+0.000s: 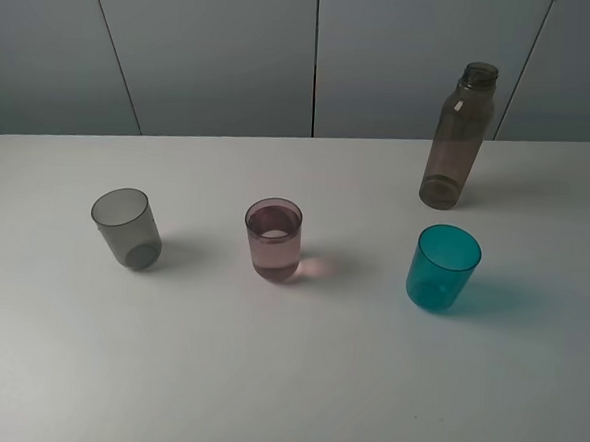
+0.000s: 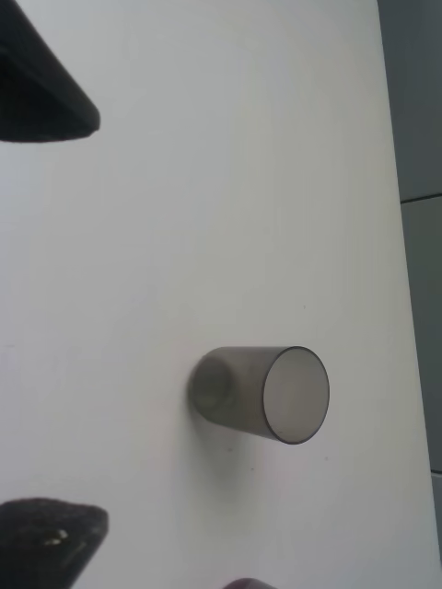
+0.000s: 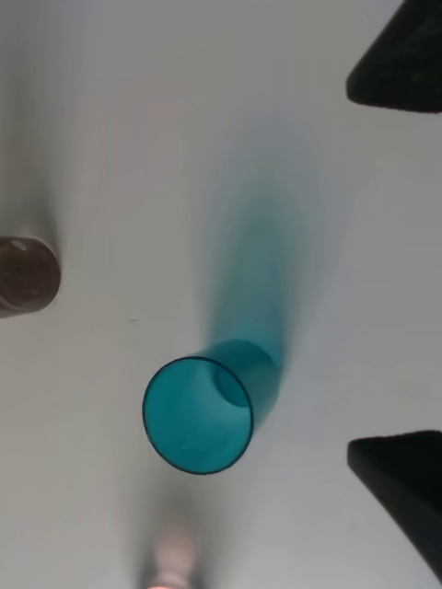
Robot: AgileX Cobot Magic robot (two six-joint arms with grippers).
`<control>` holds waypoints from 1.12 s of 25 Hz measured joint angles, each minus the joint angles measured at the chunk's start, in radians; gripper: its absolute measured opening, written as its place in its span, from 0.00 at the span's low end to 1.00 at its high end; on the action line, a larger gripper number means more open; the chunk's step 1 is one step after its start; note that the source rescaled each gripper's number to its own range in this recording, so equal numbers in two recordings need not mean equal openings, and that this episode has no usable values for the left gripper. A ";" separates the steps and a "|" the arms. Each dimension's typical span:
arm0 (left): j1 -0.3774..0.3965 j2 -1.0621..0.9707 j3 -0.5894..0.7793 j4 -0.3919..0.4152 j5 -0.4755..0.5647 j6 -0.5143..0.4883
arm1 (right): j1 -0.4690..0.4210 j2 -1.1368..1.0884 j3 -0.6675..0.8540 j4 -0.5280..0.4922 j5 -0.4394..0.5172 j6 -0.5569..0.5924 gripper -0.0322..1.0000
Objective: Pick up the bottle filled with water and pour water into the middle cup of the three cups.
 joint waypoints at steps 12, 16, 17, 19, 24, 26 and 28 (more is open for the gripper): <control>0.000 0.000 0.000 0.000 0.000 0.002 | 0.000 -0.384 0.200 -0.030 -0.026 0.037 0.35; 0.000 0.000 0.000 0.000 0.000 0.006 | 0.000 -0.438 0.205 -0.046 -0.026 0.038 0.35; 0.000 0.000 0.000 0.000 0.000 0.006 | 0.000 -0.448 0.209 -0.048 -0.026 0.040 0.35; 0.000 0.000 0.000 0.000 0.000 0.006 | 0.000 -0.472 0.221 -0.049 -0.032 0.040 0.35; 0.000 0.000 0.000 0.000 0.000 0.006 | 0.000 -0.544 0.260 -0.052 -0.064 0.040 0.35; 0.000 0.000 0.000 0.000 0.000 0.006 | 0.000 -0.570 0.262 -0.052 -0.062 0.040 0.35; 0.000 0.000 0.000 0.000 0.000 0.006 | 0.000 -0.604 0.277 -0.054 -0.052 0.040 0.35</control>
